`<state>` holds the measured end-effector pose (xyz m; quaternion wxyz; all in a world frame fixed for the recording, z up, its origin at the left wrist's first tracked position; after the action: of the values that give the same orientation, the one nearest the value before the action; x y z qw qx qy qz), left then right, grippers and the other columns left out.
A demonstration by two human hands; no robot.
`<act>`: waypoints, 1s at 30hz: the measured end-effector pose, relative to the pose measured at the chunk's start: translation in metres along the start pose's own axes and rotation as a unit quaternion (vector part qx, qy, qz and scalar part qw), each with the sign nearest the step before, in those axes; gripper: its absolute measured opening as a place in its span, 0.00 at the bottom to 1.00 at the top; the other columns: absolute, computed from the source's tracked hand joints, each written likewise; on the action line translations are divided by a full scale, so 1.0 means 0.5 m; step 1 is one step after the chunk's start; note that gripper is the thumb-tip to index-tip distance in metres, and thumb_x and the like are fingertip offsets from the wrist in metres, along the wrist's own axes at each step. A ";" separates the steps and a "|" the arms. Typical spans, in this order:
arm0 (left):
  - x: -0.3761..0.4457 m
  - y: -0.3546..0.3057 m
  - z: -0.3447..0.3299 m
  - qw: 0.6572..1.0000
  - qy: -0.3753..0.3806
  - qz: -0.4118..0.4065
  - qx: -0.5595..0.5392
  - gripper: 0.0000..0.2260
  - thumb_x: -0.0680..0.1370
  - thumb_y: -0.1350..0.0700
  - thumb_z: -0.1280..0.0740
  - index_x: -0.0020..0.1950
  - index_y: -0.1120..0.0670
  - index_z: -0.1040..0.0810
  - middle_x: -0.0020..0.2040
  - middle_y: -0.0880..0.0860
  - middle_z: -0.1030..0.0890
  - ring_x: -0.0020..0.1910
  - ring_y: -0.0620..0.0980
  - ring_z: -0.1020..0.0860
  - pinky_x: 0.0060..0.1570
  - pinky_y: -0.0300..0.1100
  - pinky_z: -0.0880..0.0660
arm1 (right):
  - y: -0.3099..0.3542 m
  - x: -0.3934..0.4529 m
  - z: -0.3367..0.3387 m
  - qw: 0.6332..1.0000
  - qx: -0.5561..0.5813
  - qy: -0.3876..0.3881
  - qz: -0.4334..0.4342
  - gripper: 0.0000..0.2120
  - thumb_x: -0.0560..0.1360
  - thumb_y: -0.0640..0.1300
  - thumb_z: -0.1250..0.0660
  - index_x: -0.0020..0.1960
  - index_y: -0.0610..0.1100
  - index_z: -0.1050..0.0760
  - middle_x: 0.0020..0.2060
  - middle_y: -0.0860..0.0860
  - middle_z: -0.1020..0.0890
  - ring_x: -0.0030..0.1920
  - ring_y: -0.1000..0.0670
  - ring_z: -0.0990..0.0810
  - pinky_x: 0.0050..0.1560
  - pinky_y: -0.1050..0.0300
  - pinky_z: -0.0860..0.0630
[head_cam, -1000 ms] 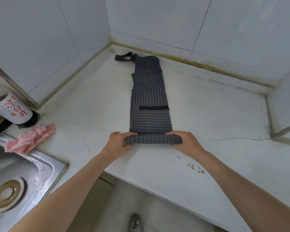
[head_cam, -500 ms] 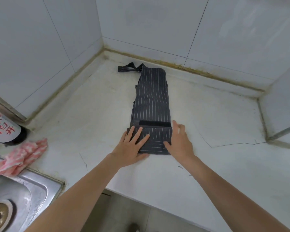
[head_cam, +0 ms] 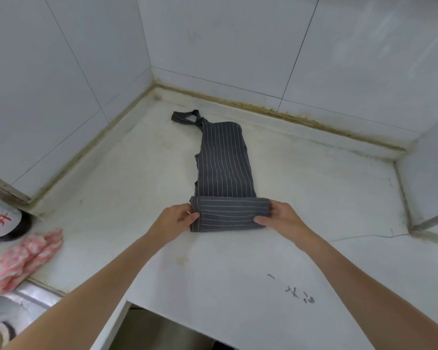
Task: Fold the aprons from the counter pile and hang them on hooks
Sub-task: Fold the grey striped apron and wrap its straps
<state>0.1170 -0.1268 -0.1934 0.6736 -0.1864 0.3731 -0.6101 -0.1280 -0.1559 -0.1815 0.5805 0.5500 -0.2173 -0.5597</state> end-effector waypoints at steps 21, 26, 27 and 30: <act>0.039 -0.123 -0.087 0.950 0.183 -0.138 0.211 0.31 0.73 0.44 0.35 0.74 0.46 0.42 0.67 0.51 0.29 0.57 0.47 0.28 0.56 0.35 0.33 | 0.036 0.003 -0.053 0.809 -0.554 0.050 0.188 0.32 0.75 0.44 0.37 0.76 0.43 0.45 0.76 0.48 0.44 0.76 0.47 0.50 0.73 0.57 0.55; 0.052 -0.071 -0.040 0.958 0.165 0.082 -0.218 0.19 0.75 0.49 0.32 0.65 0.48 0.30 0.57 0.48 0.22 0.54 0.46 0.23 0.52 0.38 0.25 | 0.071 0.049 0.016 0.970 -0.233 0.030 0.060 0.14 0.71 0.41 0.28 0.55 0.48 0.25 0.48 0.52 0.20 0.45 0.53 0.22 0.39 0.70 0.29; 0.051 -0.060 -0.041 0.948 0.145 0.107 -0.261 0.19 0.76 0.48 0.33 0.65 0.48 0.30 0.58 0.49 0.22 0.54 0.47 0.22 0.51 0.40 0.24 | 0.067 0.061 0.024 0.978 -0.202 0.034 0.033 0.14 0.70 0.43 0.27 0.53 0.48 0.26 0.46 0.53 0.21 0.43 0.55 0.24 0.37 0.70 0.30; 0.051 -0.027 -0.036 0.953 0.056 0.178 -0.240 0.19 0.78 0.46 0.37 0.64 0.54 0.33 0.55 0.52 0.24 0.50 0.49 0.22 0.43 0.40 0.23 | 0.057 0.089 0.023 0.983 -0.182 0.030 -0.015 0.19 0.71 0.49 0.27 0.57 0.46 0.31 0.44 0.53 0.26 0.44 0.54 0.27 0.37 0.66 0.33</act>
<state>0.0941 -0.1502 -0.2027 0.6846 -0.2389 0.5728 -0.3821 -0.1138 -0.2064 -0.1690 0.6685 0.4547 -0.0864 -0.5821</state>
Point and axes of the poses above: each hand's wrist, its own x-axis towards the middle knuckle, its own z-axis out of the back of the hand, y = z × x, the point moved 9 cm from there along x, towards the middle knuckle
